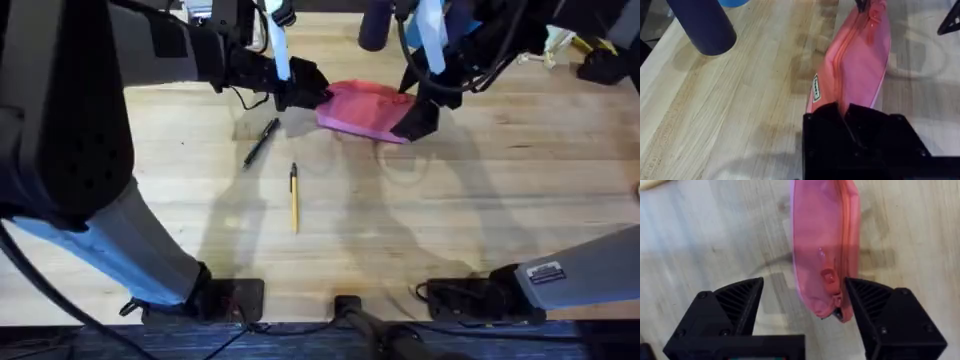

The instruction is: Unzip the bag, pick up the pens from the table one at a time and place them inside, then zip the bag closed.

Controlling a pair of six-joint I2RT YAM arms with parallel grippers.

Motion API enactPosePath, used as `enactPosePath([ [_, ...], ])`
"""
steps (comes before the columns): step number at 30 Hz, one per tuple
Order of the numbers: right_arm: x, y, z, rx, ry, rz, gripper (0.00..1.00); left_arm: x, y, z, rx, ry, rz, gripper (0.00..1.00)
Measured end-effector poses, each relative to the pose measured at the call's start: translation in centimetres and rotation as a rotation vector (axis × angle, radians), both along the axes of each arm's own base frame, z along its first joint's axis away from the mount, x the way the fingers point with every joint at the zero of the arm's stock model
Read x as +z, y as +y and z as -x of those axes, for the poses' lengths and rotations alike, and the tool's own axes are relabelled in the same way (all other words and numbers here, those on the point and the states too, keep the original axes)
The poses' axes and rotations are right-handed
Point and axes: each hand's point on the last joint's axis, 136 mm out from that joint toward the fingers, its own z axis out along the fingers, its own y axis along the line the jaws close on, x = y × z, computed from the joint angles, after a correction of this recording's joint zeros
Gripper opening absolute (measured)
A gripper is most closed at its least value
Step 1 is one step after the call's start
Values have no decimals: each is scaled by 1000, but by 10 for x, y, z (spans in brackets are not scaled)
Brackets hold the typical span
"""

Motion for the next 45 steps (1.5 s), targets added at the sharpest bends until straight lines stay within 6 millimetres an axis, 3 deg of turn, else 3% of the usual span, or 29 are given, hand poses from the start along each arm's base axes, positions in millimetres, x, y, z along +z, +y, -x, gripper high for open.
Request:
enactPosePath([
  [6,0,-2,-8,-7,-31,14,930,0,0,0,0,0,0,42],
  [8,0,-2,-9,-9,-36,16,843,0,0,0,0,0,0,42],
  [11,0,-3,-11,-13,-42,20,616,0,0,0,0,1,0,42],
  [20,-1,-6,-14,-19,-57,40,349,0,0,0,-1,1,2,42],
  [23,-2,-9,-15,-23,-62,63,342,0,0,0,-2,2,3,42],
  [28,-5,-14,-15,-29,-61,94,511,0,0,0,-1,1,3,42],
  [30,-5,-14,-15,-26,-63,99,533,0,0,0,-2,1,3,42],
  [35,-5,-16,-16,12,-88,121,290,0,0,0,-2,1,3,42],
  [41,-5,-17,-18,62,-117,135,76,0,0,0,-2,1,3,42],
  [45,-5,-17,-18,76,-123,137,35,0,0,0,-2,2,4,42],
])
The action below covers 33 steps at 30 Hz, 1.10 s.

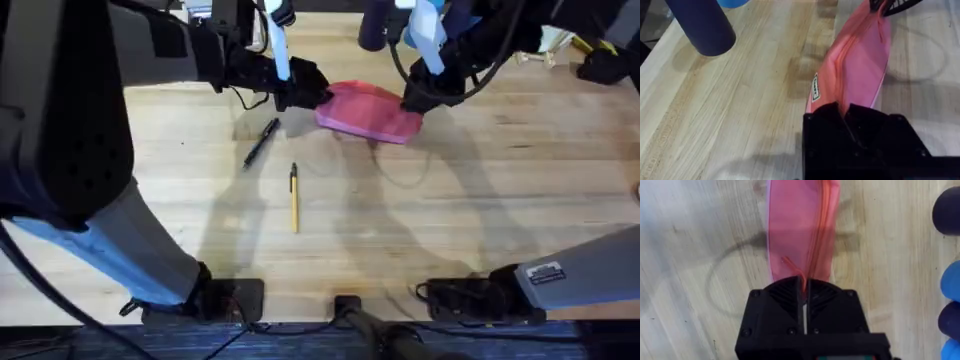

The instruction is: Unzip the bag, pick up the pens from the table one at a time and place them inside, then zip the bag closed.

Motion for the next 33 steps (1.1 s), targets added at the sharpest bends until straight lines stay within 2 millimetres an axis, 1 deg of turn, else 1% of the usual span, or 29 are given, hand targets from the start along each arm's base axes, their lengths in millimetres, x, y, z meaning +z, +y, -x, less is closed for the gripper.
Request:
enactPosePath([
  [9,0,1,1,8,-1,-3,33,0,0,0,0,0,0,42],
  [22,3,15,4,40,0,-9,33,0,0,0,0,1,-1,42],
  [29,9,30,-4,62,-50,-37,33,-2,3,-2,13,-2,-12,42],
  [33,21,54,-14,84,-110,-114,31,-1,3,-2,13,-2,-10,42],
])
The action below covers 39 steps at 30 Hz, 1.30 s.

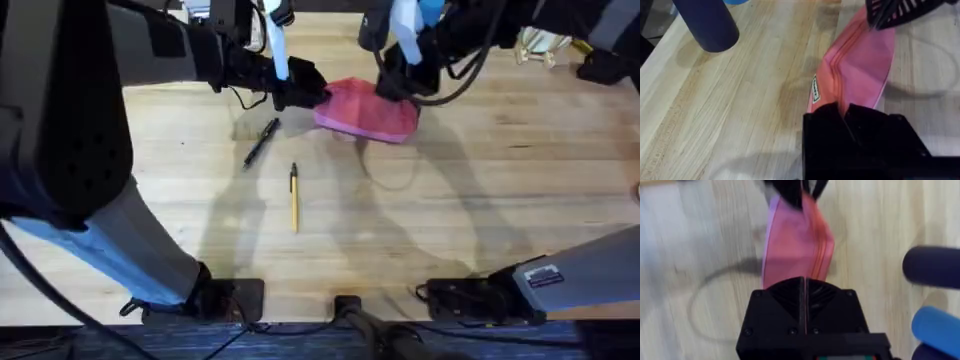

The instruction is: Unzip the bag, pick up the pens from the table one at a time and place them inside, then zip the bag closed.

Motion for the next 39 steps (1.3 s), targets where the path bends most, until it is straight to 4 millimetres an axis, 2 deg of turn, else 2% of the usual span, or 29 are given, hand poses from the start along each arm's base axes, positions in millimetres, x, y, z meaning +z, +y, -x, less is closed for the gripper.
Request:
enactPosePath([
  [8,18,25,-11,16,-51,-134,30,0,0,0,0,0,0,42],
  [20,23,30,-13,-48,-10,-194,31,0,0,0,0,0,0,42],
  [21,23,30,-13,-62,1,-200,85,0,0,0,0,0,0,42],
  [25,31,30,-11,-84,1,-216,655,0,0,0,0,0,0,42],
  [27,43,30,-10,-86,-23,-227,946,0,0,0,0,1,0,42],
  [29,57,28,-5,-89,-48,-238,991,0,0,0,0,0,0,42],
  [34,87,21,11,-98,-94,-239,997,0,0,0,0,1,0,42],
  [39,98,11,31,-122,-78,-218,996,0,0,0,0,0,0,42],
])
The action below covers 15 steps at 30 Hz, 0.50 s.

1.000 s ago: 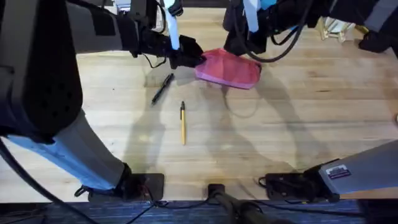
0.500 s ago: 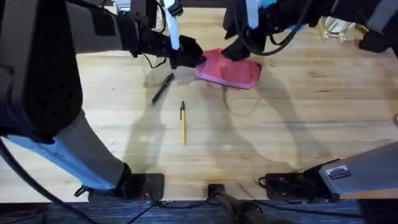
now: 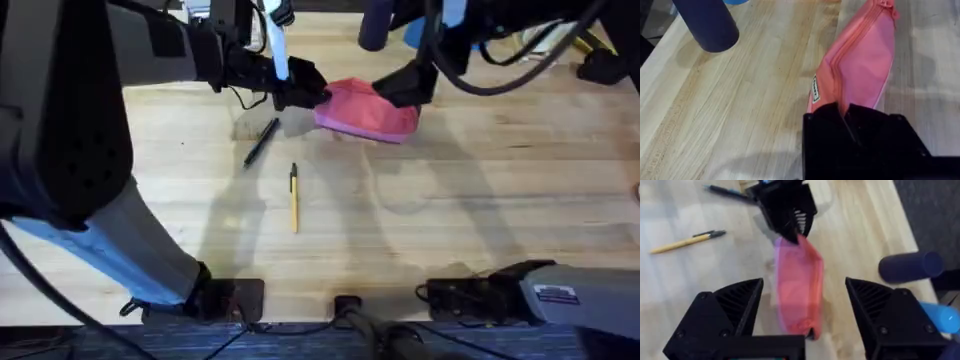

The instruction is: Unzip the bag, pick up the pens from the table one at a time and place them inside, then zip the bag closed.

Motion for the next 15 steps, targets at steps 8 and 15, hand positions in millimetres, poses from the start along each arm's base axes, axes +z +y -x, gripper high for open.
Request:
enactPosePath([
  [8,12,-11,32,-94,104,-24,997,0,0,0,0,0,0,42],
  [15,12,-25,50,-240,218,-31,997,0,0,0,0,0,0,42],
])
